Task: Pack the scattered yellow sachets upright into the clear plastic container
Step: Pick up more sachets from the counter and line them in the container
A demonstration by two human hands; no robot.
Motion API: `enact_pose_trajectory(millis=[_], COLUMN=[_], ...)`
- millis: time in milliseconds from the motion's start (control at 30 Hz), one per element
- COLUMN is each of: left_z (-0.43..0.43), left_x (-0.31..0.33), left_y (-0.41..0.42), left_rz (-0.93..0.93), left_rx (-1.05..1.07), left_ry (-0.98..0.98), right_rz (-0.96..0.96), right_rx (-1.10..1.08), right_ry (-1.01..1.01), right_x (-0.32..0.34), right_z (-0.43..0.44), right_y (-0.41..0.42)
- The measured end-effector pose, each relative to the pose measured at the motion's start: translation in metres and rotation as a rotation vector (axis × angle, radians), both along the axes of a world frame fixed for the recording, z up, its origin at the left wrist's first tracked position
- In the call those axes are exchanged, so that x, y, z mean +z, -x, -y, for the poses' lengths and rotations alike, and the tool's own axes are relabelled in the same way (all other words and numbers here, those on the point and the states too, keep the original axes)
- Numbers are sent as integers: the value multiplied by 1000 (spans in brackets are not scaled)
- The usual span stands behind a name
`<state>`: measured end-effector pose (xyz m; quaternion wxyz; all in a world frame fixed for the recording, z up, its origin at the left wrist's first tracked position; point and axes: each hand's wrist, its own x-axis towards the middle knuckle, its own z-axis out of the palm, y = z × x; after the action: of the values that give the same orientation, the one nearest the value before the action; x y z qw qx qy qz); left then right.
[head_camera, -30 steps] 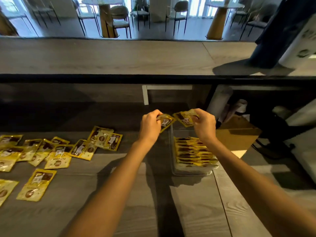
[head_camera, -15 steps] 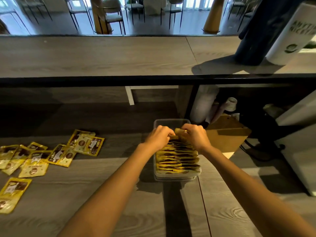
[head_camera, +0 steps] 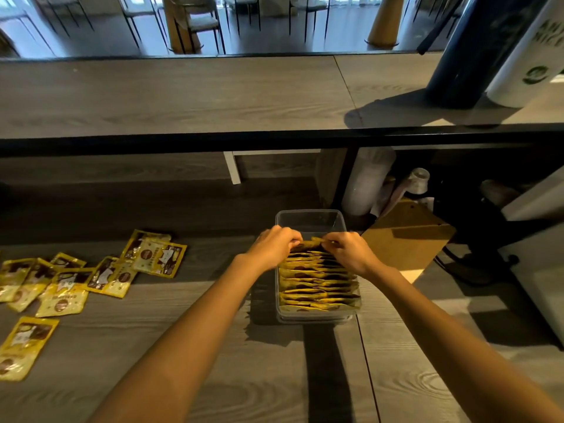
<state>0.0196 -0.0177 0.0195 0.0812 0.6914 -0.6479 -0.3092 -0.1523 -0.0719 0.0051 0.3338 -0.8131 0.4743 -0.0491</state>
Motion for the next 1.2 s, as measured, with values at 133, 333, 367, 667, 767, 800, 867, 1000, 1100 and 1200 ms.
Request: enact_pose_trajectory(millis=[133,333,367,667,767,800,867,1000,1100,1200], left_z=[-4,-12,-13,-24,-30,-34,-43,-78,-117,-161], left_x=[-2,-2,-1,6,11,13,15,7,-8,-22], left_y=[2,0,0,-7,-19,-24,-38,-76,-111,-143], left_rz=[5,-125,-147,-178,-141,-112,-37,35,21,35], left_rx=[-28,14,34,154,210,230,278,443,649,779], left_ry=[-32,-73,-67,19,106,144,227,300,261,199], right_rz=[-53,-84,-87,-138,-117,-94,-31,81,41,-51], right_rx=[25,1,1,-36,-56,-47,-3,79,151,294], right_ry=[-78,-63,-48,123,242,269,309,317,212,121], right_x=[1,3,3,8,16,21,28,28,15,-4], right_z=[-1,-7,-8,-18,-31,-38,-54,-89,-115,-142], right_y=[0,-3,-4,-11,-25,-33,-54,-104,-146,-191])
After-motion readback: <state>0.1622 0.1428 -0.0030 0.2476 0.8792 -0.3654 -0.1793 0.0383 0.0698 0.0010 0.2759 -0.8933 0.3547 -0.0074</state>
